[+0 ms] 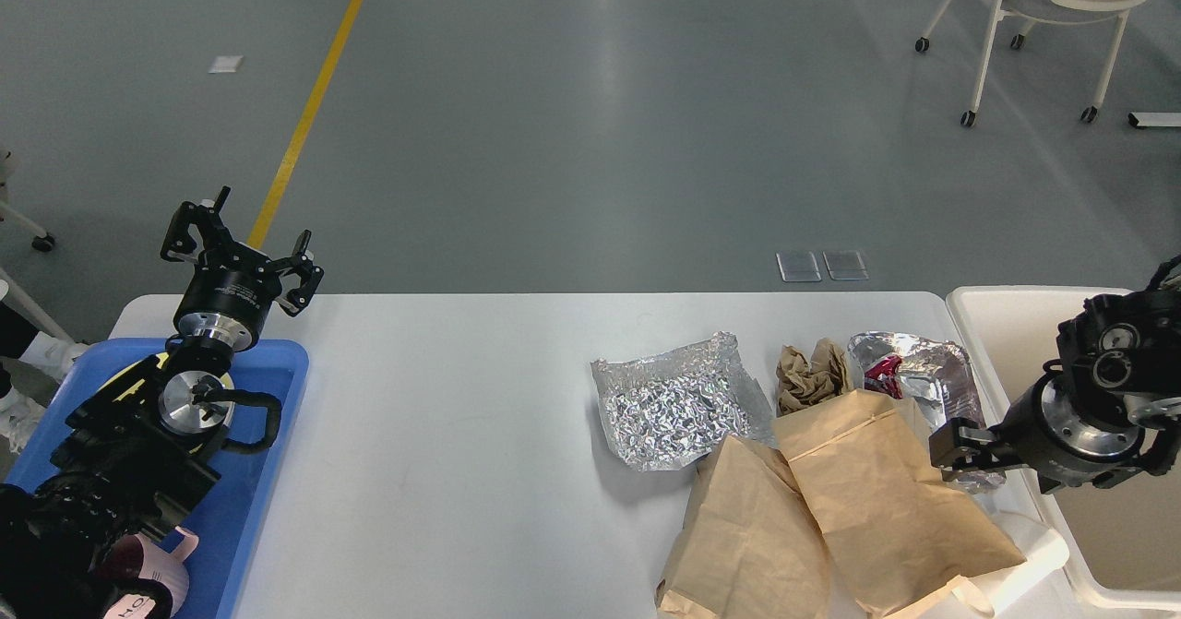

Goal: Tidy desktop
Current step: 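Grasp the brown paper bag nearest the bin with the right gripper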

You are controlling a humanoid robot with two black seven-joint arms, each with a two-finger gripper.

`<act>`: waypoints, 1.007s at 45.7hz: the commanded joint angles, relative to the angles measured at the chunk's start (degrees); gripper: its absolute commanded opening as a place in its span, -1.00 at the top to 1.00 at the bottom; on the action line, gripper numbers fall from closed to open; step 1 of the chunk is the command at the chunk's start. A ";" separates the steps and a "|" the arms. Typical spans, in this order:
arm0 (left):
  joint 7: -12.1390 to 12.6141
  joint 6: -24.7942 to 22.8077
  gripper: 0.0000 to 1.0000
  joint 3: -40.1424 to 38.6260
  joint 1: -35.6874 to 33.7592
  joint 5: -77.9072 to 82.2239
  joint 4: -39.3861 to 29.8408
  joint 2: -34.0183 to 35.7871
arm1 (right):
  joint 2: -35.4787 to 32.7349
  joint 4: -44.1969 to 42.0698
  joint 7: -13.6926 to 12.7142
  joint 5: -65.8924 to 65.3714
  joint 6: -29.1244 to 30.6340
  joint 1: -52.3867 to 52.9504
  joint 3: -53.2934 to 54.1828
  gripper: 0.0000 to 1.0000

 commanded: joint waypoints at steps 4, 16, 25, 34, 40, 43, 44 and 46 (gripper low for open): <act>0.00 -0.03 -0.99 -0.06 0.00 0.00 0.00 0.00 | -2.99 -0.17 1.20 -0.02 -2.41 -8.06 8.71 -0.84; 0.00 -0.03 -0.99 -0.06 0.00 0.00 0.00 0.00 | -5.10 -0.17 1.28 0.69 -2.15 -7.45 12.58 -0.85; 0.00 -0.03 -0.99 -0.06 0.00 0.00 0.00 0.00 | -6.95 0.36 1.28 0.69 -1.45 -6.75 13.72 -0.86; 0.00 0.06 -0.99 -0.06 0.00 0.00 0.00 0.00 | -6.42 0.18 1.37 -0.45 -1.89 -9.64 13.64 -0.84; 0.00 -0.03 -0.99 -0.06 0.00 0.00 0.00 0.00 | -6.16 -0.35 1.37 -3.53 -3.38 -14.56 13.99 -0.78; 0.00 -0.03 -0.99 0.03 0.00 0.00 0.00 0.00 | -6.16 -0.35 1.37 -4.23 -5.40 -16.67 14.34 -0.76; 0.00 0.06 -0.99 -0.06 0.00 0.00 0.00 0.00 | -6.16 -0.35 1.37 -4.23 -6.01 -17.37 14.43 -0.73; 0.00 0.06 -0.99 -0.06 0.00 0.00 0.00 0.00 | -6.07 -0.52 1.37 -4.32 -7.33 -18.78 14.86 -0.66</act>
